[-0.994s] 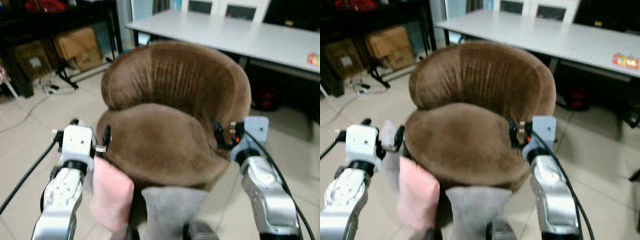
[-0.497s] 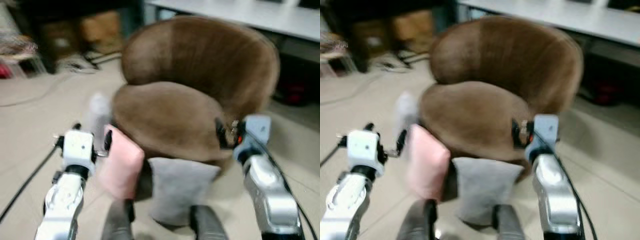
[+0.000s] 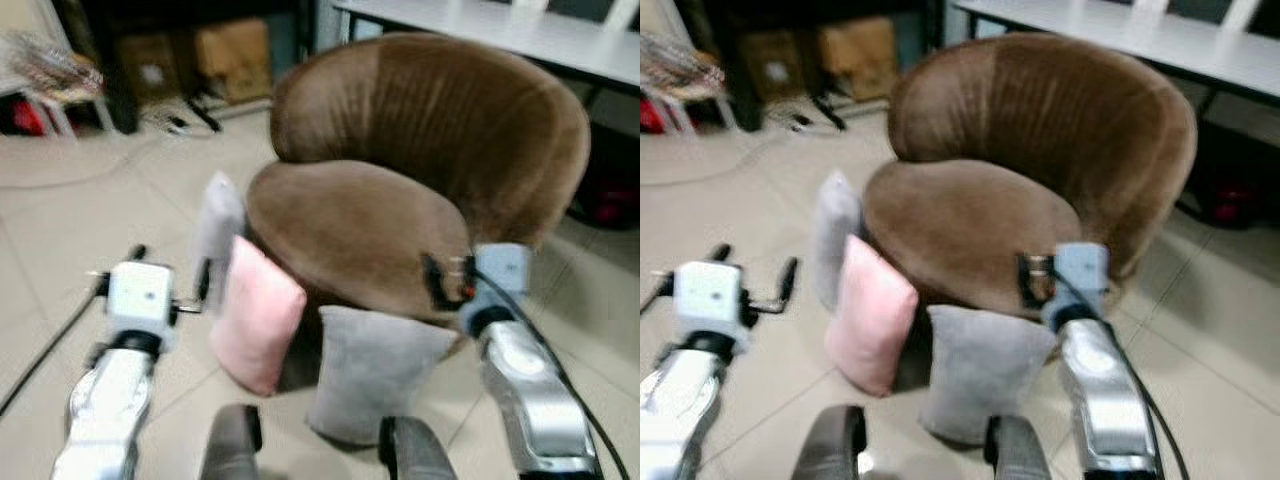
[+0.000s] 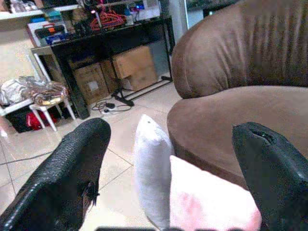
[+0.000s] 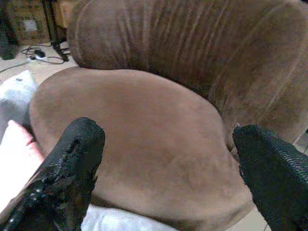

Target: Move the pillow to the sofa from floor

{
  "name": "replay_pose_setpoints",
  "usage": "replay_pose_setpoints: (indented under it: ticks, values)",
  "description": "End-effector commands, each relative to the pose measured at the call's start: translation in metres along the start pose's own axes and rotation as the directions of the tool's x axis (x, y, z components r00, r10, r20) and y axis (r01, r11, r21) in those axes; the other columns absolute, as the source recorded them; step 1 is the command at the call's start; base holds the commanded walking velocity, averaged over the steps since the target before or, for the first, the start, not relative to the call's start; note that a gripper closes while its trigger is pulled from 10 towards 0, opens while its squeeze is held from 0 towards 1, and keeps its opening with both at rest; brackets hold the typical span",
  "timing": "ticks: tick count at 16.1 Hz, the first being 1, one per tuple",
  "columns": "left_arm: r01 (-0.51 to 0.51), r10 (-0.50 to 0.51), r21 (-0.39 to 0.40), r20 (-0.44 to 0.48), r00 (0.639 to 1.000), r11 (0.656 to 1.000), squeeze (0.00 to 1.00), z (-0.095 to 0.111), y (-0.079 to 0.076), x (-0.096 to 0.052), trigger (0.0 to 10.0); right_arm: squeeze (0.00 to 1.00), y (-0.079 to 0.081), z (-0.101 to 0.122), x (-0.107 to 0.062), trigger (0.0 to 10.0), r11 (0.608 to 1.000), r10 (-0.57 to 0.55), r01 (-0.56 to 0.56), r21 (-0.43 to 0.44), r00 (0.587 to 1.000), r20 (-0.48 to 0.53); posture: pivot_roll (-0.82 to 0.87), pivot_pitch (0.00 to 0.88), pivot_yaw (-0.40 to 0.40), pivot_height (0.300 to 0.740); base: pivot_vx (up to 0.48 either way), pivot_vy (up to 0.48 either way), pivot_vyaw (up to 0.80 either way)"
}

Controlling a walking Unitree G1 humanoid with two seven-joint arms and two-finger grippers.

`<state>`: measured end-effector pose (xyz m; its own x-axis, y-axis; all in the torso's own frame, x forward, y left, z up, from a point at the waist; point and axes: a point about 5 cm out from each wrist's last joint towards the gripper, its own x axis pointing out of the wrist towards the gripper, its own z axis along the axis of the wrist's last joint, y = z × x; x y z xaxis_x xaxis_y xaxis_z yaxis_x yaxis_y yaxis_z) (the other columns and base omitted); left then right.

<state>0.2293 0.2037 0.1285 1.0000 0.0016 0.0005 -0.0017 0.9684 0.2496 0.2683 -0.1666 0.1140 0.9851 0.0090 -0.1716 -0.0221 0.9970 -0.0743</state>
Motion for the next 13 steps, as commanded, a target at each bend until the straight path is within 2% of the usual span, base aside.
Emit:
replay_pose_setpoints:
  ticks: [1, 3, 8, 13]
  values:
    - [0.035, -0.035, -0.017, 0.02, 0.999, 0.999, 0.0, 0.0041, -0.0091, 0.0029, 10.0, 0.0, -0.0115, 0.0004, -0.0008, 10.0, 0.999, -0.041, 0.04, -0.027, 0.999, -0.006, -0.12, 0.0, -0.006, 0.601, 0.36, 0.0, 0.8]
    - [0.035, -0.035, -0.014, 0.021, 0.999, 0.999, 0.0, 0.0038, -0.0093, 0.0023, 10.0, 0.0, -0.0105, 0.0006, -0.0006, 10.0, 0.999, -0.033, 0.033, -0.022, 0.999, -0.003, -0.12, 0.0, -0.007, 0.601, 0.36, 0.0, 0.8]
    - [0.027, -0.027, 0.032, 0.013, 1.0, 0.999, 0.0, 0.0013, -0.0095, 0.002, 10.0, 0.0, -0.0103, -0.0015, -0.0006, 10.0, 0.999, -0.03, 0.031, 0.017, 0.999, -0.02, -0.12, 0.0, -0.008, 0.601, 0.061, 0.0, 0.0]
    - [0.071, -0.07, 0.053, -0.007, 0.998, 0.996, 0.0, -0.002, -0.0138, 0.0034, 10.0, 0.0, -0.011, -0.0043, 0.0017, 10.0, 1.0, -0.006, 0.006, 0.013, 0.999, -0.039, -0.12, 0.0, -0.007, 0.546, 0.0, 0.0, 0.0]
